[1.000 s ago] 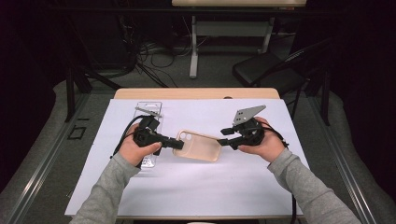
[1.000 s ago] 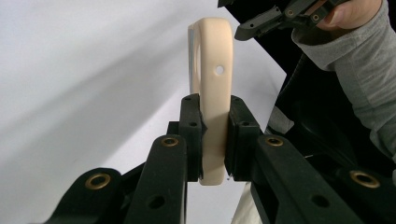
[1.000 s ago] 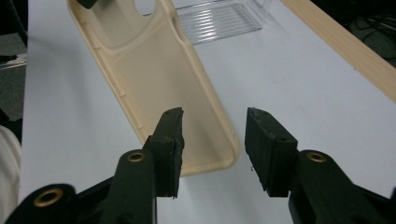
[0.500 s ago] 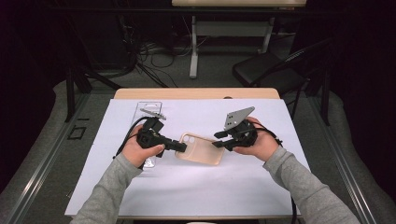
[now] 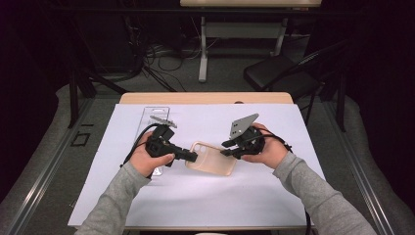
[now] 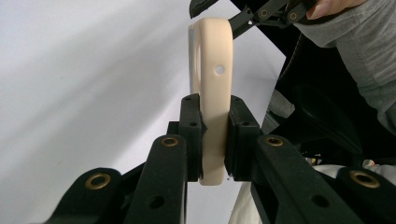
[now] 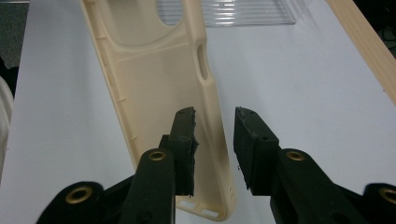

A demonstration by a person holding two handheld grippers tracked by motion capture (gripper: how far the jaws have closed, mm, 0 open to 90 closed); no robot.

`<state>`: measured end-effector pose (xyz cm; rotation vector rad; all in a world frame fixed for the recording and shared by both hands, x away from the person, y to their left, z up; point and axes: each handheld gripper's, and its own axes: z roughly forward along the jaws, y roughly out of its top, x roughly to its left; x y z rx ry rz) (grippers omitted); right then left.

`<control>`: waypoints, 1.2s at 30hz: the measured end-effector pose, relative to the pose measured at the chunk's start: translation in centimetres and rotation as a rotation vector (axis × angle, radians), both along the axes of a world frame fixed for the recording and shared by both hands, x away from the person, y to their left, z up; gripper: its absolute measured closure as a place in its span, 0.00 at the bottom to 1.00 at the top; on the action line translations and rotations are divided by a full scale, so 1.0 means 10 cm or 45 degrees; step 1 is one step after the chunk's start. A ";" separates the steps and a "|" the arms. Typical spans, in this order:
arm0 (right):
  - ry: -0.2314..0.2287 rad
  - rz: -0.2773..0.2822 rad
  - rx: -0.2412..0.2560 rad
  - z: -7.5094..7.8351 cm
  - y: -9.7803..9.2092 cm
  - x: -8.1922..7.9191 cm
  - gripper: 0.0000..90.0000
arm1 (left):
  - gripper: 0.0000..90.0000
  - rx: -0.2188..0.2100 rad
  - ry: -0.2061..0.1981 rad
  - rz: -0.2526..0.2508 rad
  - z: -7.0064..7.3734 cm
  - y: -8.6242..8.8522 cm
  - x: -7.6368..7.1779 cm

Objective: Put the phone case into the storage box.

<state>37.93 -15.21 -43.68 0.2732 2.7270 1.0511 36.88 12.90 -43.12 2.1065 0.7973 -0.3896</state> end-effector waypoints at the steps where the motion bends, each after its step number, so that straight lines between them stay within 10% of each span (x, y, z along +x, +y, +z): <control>1: 0.001 0.000 -0.003 0.00 0.00 0.00 0.77 | 0.89 0.003 -0.001 -0.004 0.00 -0.01 -0.01; 36: 0.091 0.045 -0.022 -0.05 0.01 0.02 0.87 | 0.89 0.028 -0.030 -0.052 -0.01 -0.06 -0.03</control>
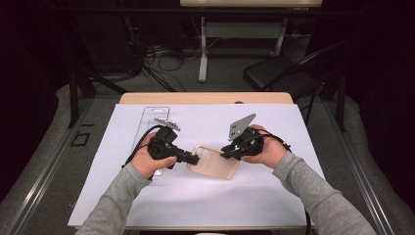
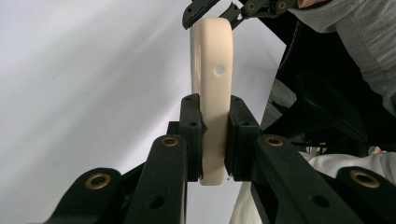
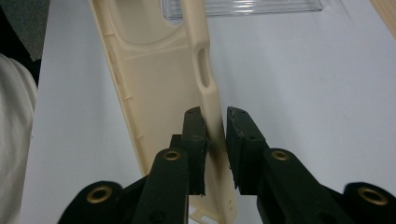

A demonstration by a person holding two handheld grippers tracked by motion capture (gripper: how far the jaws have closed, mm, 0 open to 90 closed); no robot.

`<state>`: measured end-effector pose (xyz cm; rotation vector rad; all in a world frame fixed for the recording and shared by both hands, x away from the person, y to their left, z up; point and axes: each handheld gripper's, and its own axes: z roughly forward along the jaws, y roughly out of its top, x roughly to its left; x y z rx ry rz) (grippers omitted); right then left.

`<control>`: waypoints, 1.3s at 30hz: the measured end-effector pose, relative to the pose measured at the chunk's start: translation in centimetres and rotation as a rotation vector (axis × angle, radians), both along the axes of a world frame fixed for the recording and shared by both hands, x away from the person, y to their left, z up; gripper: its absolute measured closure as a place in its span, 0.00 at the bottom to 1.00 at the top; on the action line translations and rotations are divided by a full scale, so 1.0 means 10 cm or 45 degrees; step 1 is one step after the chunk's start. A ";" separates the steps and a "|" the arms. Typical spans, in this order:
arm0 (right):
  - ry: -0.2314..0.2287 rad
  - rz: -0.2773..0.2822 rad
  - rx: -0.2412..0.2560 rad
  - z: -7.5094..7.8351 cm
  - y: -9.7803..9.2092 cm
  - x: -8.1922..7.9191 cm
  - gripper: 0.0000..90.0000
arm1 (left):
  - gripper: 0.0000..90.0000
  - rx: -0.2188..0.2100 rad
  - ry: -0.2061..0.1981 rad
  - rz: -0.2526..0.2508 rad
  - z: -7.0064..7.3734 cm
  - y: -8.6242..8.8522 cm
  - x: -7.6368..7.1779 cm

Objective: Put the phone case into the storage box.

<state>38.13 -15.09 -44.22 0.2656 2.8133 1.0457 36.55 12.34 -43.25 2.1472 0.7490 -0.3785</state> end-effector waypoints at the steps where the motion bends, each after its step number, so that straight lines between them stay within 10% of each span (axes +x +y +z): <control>1: -0.001 0.000 0.000 0.00 0.00 0.00 0.87 | 0.89 0.001 -0.001 -0.002 0.00 0.00 0.00; 39: -0.035 0.071 -0.041 -0.03 0.03 -0.01 0.92 | 0.88 0.002 0.018 0.019 -0.03 0.03 0.04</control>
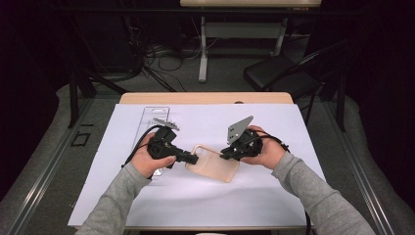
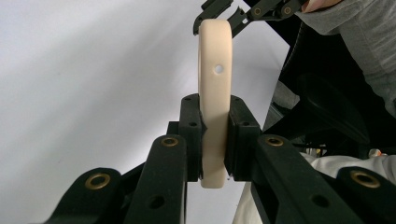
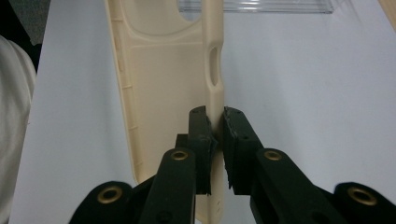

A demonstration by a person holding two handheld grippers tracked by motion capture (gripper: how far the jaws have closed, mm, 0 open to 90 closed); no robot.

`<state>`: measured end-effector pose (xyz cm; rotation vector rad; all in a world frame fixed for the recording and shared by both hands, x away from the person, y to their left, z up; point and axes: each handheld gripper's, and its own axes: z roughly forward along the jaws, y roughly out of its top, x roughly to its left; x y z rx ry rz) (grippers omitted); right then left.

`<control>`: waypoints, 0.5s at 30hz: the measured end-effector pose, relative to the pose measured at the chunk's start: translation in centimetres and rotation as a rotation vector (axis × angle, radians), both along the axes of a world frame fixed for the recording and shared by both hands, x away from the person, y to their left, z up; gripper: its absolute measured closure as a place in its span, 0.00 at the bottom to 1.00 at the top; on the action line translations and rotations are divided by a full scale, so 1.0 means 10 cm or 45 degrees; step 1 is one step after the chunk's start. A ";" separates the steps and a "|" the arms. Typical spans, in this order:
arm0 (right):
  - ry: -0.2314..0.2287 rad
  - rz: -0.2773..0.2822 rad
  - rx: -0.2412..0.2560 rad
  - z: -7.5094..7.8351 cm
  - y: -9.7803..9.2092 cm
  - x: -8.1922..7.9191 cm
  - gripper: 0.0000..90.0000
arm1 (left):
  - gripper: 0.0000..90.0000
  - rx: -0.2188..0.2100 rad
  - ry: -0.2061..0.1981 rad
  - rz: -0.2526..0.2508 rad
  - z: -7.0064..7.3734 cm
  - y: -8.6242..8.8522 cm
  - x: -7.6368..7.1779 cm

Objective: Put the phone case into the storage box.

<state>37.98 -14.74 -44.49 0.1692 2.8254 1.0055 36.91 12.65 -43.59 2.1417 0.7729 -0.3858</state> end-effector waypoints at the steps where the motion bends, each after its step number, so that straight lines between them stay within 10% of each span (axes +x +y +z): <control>1: -0.003 0.002 -0.001 0.00 0.00 0.00 0.92 | 0.88 0.001 0.000 0.002 0.00 0.00 0.00; 15: -0.029 -0.002 -0.001 0.00 0.00 -0.02 0.92 | 0.88 -0.004 0.012 0.010 -0.01 0.01 0.02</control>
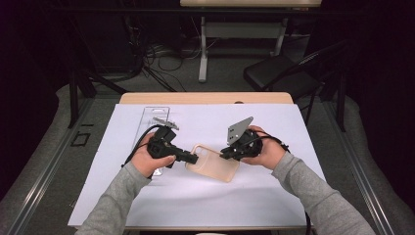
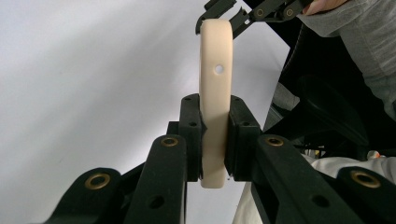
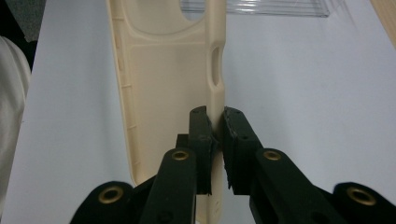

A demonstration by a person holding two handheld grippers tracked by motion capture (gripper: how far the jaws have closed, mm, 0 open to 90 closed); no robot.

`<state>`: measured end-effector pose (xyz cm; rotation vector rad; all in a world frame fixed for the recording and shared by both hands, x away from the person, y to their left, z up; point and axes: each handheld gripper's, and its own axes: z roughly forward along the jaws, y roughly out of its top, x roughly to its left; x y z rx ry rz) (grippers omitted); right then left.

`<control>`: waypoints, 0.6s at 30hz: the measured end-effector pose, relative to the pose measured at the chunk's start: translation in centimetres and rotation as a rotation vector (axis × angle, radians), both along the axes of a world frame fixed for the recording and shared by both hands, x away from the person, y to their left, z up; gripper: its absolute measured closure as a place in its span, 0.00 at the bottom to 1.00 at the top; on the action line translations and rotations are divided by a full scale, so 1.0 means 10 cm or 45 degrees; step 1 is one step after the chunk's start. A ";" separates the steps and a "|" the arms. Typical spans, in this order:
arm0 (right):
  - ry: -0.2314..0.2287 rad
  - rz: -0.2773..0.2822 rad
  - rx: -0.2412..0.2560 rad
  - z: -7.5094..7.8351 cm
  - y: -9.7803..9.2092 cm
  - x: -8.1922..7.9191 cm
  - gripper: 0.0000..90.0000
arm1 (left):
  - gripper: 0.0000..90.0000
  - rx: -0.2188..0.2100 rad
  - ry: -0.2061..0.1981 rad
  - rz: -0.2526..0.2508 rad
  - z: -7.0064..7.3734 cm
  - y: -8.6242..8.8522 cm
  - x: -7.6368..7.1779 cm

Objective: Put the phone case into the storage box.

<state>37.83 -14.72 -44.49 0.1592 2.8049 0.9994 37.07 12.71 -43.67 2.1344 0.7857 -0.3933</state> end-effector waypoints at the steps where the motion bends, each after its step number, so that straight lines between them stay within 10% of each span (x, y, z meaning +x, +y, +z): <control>1: 0.001 -0.002 0.000 0.00 0.00 0.00 0.92 | 0.88 0.000 0.000 0.000 0.00 0.00 0.00; 18: -0.019 0.006 0.011 0.01 0.00 -0.01 0.93 | 0.88 -0.030 0.007 0.012 -0.01 0.02 0.01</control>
